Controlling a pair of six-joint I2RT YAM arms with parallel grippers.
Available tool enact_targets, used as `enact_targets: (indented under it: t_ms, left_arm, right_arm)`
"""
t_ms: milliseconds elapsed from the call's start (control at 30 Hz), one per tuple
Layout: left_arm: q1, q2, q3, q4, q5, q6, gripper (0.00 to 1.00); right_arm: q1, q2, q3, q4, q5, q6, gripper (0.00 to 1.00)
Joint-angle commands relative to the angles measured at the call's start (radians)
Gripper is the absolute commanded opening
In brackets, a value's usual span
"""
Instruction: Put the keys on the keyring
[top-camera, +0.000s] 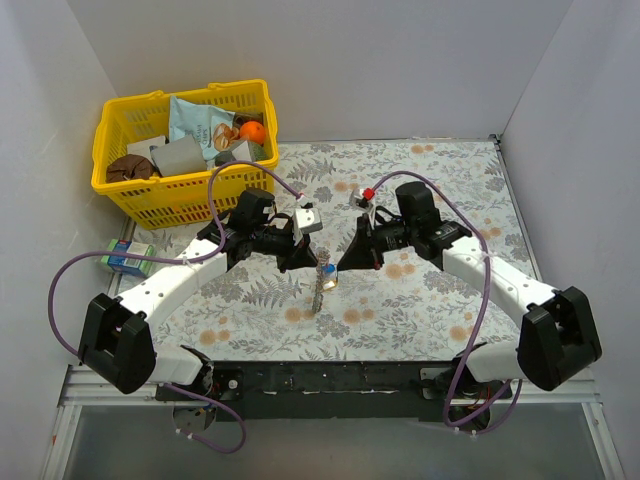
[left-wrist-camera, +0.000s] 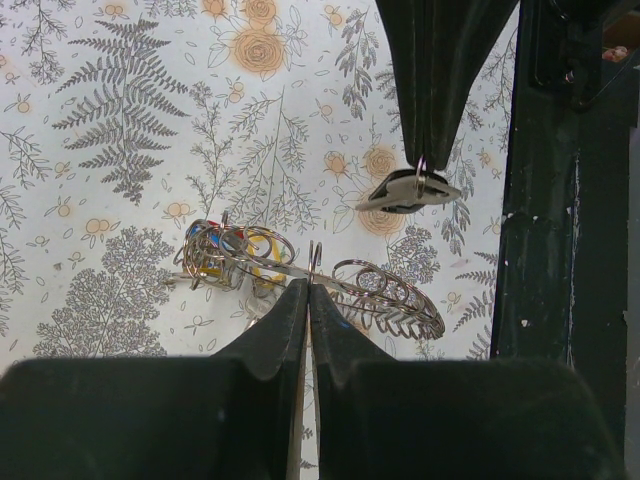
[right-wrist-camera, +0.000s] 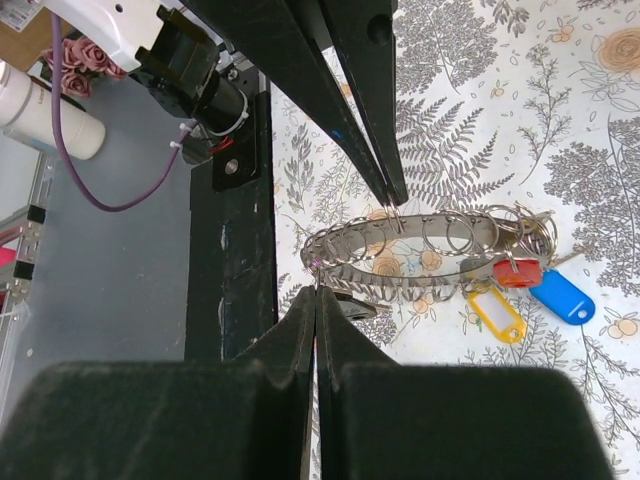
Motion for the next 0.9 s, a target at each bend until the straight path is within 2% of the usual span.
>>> enact_targets:
  t_ms: [0,367,867]
  left_arm:
    - [-0.003,-0.045,-0.001,0.027,0.022,0.007,0.0]
    - [-0.003,-0.065,-0.01,0.036,0.027,0.009,0.0]
    - [-0.004,-0.09,-0.033,0.048,0.056,0.022,0.0]
  right_arm:
    - [0.034,0.027,0.059,0.044,0.018,-0.001,0.01]
    - [0.081,0.102,0.102,0.085,0.047,0.04,0.01]
    - [0.081,0.107,0.117,0.085,0.073,0.039,0.01]
